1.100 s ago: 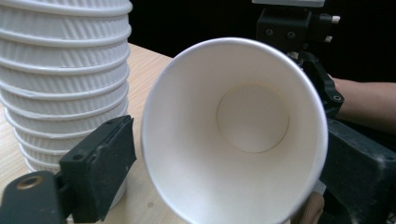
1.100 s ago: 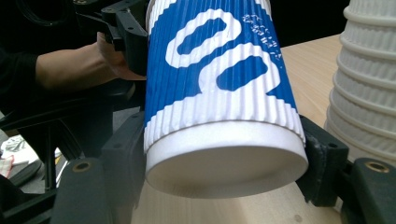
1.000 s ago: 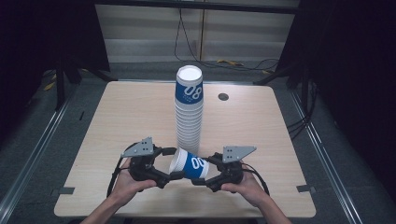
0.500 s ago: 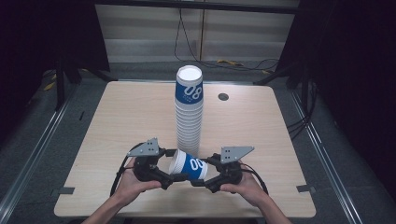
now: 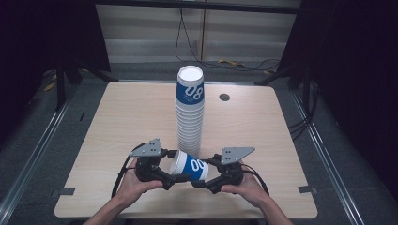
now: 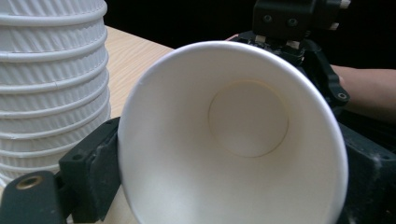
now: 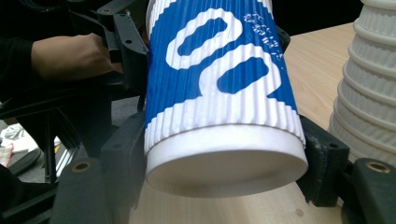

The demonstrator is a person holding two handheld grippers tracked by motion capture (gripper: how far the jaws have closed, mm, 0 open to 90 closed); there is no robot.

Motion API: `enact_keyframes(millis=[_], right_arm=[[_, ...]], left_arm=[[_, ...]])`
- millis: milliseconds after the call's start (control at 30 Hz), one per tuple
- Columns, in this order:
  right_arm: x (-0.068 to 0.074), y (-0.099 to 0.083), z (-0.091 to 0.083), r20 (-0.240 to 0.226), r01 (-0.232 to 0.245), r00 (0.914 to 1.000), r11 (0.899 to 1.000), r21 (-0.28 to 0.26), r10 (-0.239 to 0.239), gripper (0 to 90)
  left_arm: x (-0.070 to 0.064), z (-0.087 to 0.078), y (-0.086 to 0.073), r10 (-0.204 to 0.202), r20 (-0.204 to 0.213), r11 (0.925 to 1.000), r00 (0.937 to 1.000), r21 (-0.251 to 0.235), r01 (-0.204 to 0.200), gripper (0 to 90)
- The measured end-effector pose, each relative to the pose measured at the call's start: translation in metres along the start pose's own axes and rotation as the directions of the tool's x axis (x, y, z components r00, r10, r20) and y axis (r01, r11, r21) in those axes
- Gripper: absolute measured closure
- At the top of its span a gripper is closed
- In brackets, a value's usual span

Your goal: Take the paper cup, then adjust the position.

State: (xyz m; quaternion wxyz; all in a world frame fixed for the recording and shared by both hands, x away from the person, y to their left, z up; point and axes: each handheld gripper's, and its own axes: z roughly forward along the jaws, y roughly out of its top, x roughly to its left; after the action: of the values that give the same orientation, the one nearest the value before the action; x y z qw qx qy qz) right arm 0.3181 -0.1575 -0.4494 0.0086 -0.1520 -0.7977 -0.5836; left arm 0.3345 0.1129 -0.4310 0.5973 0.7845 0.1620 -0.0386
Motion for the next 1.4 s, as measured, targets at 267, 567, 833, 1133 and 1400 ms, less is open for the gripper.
enact_keyframes(millis=[267,567,833,1133,1400], right_arm=[[-0.001,-0.001,0.001,-0.007,-0.02,0.9998,0.999,0.024,0.021,26.9],[0.0,-0.001,0.002,0.017,-0.016,0.9997,0.997,0.078,0.015,23.4],[-0.004,-0.001,0.003,0.068,-0.059,0.9964,0.991,0.117,0.051,14.6],[-0.006,-0.002,-0.002,0.1,-0.062,0.994,0.984,0.168,0.045,14.5],[-0.013,-0.004,-0.016,0.161,-0.094,0.9847,0.982,0.164,0.067,15.7]], left_arm=[[-0.002,-0.003,0.001,0.032,0.015,0.9995,0.9994,-0.008,-0.032,16.2],[-0.005,-0.002,0.001,0.047,0.017,0.9989,0.9987,-0.009,-0.047,18.5],[0.001,-0.011,0.001,0.022,-0.007,0.9994,0.9997,-0.026,-0.022,18.5],[0.008,-0.028,0.007,-0.009,-0.058,0.9997,0.9983,-0.023,0.008,18.5],[0.017,-0.047,0.013,-0.028,-0.122,0.9995,0.9921,-0.021,0.026,18.5]])
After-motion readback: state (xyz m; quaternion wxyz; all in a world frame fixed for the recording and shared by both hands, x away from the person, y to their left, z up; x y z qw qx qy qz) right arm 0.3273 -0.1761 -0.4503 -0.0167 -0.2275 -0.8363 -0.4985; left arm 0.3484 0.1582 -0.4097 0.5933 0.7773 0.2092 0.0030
